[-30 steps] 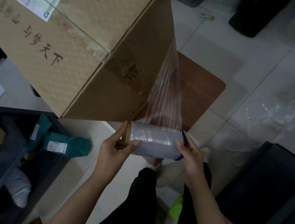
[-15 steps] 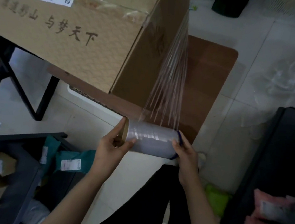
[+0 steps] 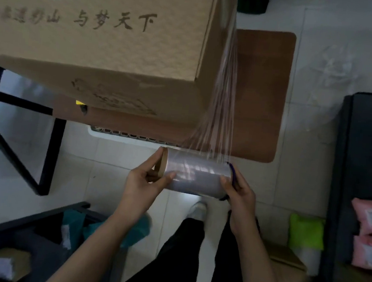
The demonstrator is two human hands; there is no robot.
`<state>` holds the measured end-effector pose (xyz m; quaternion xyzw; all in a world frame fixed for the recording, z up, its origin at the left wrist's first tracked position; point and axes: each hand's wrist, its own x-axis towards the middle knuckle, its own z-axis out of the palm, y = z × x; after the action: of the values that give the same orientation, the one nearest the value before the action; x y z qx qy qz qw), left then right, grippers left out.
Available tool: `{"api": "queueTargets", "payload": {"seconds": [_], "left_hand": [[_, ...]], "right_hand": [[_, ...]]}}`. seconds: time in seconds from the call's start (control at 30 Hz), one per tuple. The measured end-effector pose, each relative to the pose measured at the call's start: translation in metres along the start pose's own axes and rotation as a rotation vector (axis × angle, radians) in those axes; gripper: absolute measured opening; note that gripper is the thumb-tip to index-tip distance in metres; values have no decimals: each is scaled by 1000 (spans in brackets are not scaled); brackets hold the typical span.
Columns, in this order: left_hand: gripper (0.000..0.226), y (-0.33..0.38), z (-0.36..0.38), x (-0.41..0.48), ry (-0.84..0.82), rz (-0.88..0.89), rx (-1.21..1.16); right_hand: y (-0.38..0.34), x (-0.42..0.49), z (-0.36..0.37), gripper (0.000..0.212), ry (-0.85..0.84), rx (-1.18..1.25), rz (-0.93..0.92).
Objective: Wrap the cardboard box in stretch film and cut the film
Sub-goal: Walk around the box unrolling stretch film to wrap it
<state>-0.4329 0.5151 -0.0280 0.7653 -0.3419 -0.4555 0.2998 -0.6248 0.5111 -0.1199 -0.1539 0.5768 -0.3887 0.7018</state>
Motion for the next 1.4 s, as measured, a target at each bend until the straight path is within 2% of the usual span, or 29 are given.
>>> {"api": "queueTargets", "payload": {"seconds": [0.33, 0.53, 0.67, 0.93, 1.0, 1.2, 1.4], "left_hand": [[60, -22, -50, -13, -11, 34, 31], [60, -30, -77, 6, -137, 4, 77], [60, -34, -105, 33, -251, 58, 188], [59, -28, -160, 69, -425, 129, 314], [60, -29, -169, 76, -446, 165, 355], [55, -35, -187, 91, -505, 253, 354], [58, -34, -216, 122, -636, 288, 388]], "right_hand": [[59, -31, 42, 42, 70, 81, -6], [83, -41, 66, 49, 155, 185, 11], [103, -44, 97, 57, 226, 245, -26], [136, -55, 168, 32, 333, 384, -118], [142, -55, 181, 36, 372, 425, -130], [154, -54, 209, 27, 425, 453, -169], [163, -55, 248, 31, 538, 521, -232]]}}
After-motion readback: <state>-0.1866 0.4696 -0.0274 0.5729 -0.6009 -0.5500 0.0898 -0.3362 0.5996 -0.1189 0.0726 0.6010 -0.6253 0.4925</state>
